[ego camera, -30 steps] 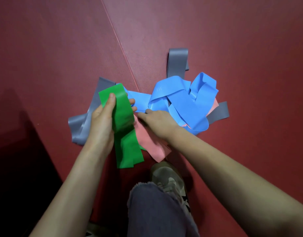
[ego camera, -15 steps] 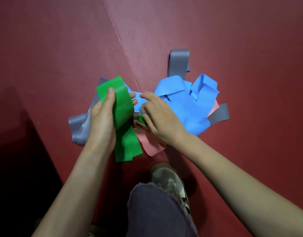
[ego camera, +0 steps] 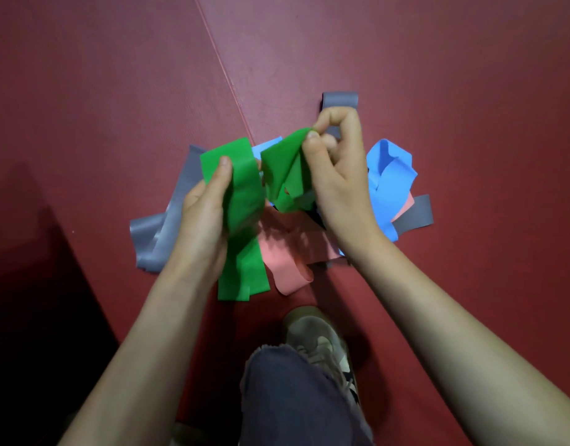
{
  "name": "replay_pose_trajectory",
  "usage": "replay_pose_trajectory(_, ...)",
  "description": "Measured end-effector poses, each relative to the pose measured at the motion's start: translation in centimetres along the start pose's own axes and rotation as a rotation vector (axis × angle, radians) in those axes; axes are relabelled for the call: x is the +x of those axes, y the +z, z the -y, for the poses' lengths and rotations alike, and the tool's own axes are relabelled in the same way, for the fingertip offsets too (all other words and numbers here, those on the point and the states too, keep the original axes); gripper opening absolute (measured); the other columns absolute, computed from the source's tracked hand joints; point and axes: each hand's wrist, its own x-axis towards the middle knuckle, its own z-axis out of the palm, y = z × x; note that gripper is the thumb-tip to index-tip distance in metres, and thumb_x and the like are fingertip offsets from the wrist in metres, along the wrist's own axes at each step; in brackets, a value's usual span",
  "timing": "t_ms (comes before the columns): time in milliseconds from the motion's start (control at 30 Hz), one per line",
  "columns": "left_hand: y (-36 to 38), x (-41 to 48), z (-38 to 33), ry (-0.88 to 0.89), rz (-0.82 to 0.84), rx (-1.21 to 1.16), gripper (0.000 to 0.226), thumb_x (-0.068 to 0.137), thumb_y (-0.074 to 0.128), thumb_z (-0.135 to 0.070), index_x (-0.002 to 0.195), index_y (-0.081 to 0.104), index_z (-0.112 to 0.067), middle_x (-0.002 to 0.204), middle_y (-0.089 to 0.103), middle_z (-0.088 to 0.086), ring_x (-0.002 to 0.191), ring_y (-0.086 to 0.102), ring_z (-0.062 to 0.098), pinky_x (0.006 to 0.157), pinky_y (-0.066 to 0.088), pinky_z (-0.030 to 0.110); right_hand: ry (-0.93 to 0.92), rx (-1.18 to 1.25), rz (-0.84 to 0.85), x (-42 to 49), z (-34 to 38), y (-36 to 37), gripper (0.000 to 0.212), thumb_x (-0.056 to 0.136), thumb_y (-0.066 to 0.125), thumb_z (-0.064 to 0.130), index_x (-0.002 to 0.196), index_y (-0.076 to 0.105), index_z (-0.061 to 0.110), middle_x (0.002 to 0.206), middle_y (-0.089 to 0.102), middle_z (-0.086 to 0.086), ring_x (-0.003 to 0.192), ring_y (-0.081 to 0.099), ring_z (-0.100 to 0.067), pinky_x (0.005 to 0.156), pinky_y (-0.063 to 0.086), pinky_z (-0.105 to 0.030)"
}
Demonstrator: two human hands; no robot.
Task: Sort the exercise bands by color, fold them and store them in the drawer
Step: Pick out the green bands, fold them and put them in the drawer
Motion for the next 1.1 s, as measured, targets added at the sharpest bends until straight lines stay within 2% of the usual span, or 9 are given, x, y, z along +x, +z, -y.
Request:
replay_pose_trajectory(67, 0.2, -0.1, 0.2, -0.045, 0.062, -0.022, 0.038, 0.095, 0.037, -0.024, 0.082, 0.071, -0.014, 0.074, 0.074, -0.003, 0.069, 0.069, 0.009, 0.068, 0.056, 0.024, 0.044, 0.088, 0.031, 0.0, 0.6, 0.1, 0.016, 0.087, 0.04, 0.012, 0.077, 0.035, 0.024, 0.053, 0.031, -0.002, 0.05, 0.027, -0.018, 0.048, 0.024, -0.036)
replay_pose_trajectory(133, 0.3, -0.1, 0.2, -0.082, 0.098, -0.089, 0.035, 0.095, 0.035, -0.026, 0.089, 0.067, -0.013, 0.08, 0.074, -0.003, 0.074, 0.07, 0.01, 0.07, 0.056, 0.026, 0.084, 0.108, 0.054, 0.2, 0.6, 0.3, 0.021, 0.089, 0.043, 0.007, 0.075, 0.037, 0.021, 0.052, 0.029, 0.003, 0.048, 0.026, -0.008, 0.047, 0.024, -0.026)
replay_pose_trajectory(267, 0.3, -0.1, 0.2, -0.109, 0.112, -0.199, 0.047, 0.096, 0.03, -0.028, 0.079, 0.072, -0.013, 0.078, 0.074, -0.002, 0.074, 0.07, 0.01, 0.07, 0.057, 0.03, 0.292, 0.099, 0.054, 1.3, 0.1, 0.0, 0.026, 0.086, 0.048, -0.002, 0.075, 0.042, 0.02, 0.055, 0.034, 0.003, 0.041, 0.031, 0.001, 0.041, 0.028, -0.012)
replay_pose_trajectory(367, 0.3, 0.0, 0.2, -0.11, 0.068, -0.172, 0.04, 0.097, 0.028, -0.03, 0.087, 0.063, -0.015, 0.071, 0.073, -0.005, 0.068, 0.069, 0.007, 0.065, 0.057, 0.027, 0.434, 0.05, 0.135, 1.6, 0.0, -0.8, 0.016, 0.082, 0.054, 0.004, 0.087, 0.054, 0.019, 0.066, 0.051, -0.004, 0.053, 0.047, -0.006, 0.047, 0.038, -0.011)
replay_pose_trajectory(500, 0.3, 0.1, -0.3, -0.096, 0.058, -0.235, 0.058, 0.099, 0.022, -0.034, 0.072, 0.07, -0.016, 0.07, 0.074, -0.003, 0.068, 0.07, 0.008, 0.064, 0.058, 0.024, 0.51, -0.09, 0.278, 1.3, -0.1, -1.9, 0.013, 0.087, 0.055, 0.014, 0.075, 0.061, 0.015, 0.061, 0.057, 0.002, 0.054, 0.053, -0.005, 0.052, 0.045, -0.016)
replay_pose_trajectory(700, -0.5, 0.7, -0.4, -0.089, -0.002, -0.146, 0.04, 0.098, 0.023, -0.037, 0.087, 0.057, -0.019, 0.07, 0.074, -0.004, 0.068, 0.07, 0.008, 0.064, 0.057, 0.024, 0.446, -0.119, 0.003, 1.9, -0.9, -2.3, 0.024, 0.087, 0.055, 0.015, 0.064, 0.055, 0.018, 0.062, 0.053, 0.003, 0.06, 0.048, -0.006, 0.059, 0.04, -0.018)
replay_pose_trajectory(833, -0.8, 0.7, 0.1, -0.093, -0.025, -0.037, 0.037, 0.098, 0.025, -0.035, 0.091, 0.056, -0.018, 0.067, 0.073, -0.001, 0.064, 0.07, 0.01, 0.066, 0.057, 0.027, 0.425, -0.18, -0.094, 3.4, -0.5, -3.1, 0.032, 0.085, 0.056, 0.013, 0.055, 0.049, 0.019, 0.045, 0.046, 0.013, 0.047, 0.04, 0.002, 0.046, 0.032, -0.01)
replay_pose_trajectory(967, -0.6, 0.6, 1.0, -0.166, 0.023, -0.009, 0.039, 0.097, 0.026, -0.037, 0.093, 0.058, -0.014, 0.072, 0.074, 0.001, 0.068, 0.071, 0.013, 0.075, 0.055, 0.032, 0.617, -0.01, -0.115, 4.3, -1.1, -4.3, 0.013, 0.082, 0.061, 0.022, 0.07, 0.059, 0.018, 0.063, 0.054, 0.003, 0.06, 0.05, -0.012, 0.057, 0.039, -0.024)
replay_pose_trajectory(1100, 0.3, 0.7, 1.9, -0.264, 0.103, -0.026, 0.045, 0.097, 0.026, -0.034, 0.092, 0.061, -0.006, 0.073, 0.074, 0.003, 0.067, 0.071, 0.012, 0.072, 0.056, 0.027, 0.78, 0.186, -0.048, 3.7, -2.5, -5.5, 0.014, 0.083, 0.062, 0.028, 0.078, 0.064, 0.015, 0.065, 0.068, 0.003, 0.058, 0.063, -0.009, 0.051, 0.047, -0.018)
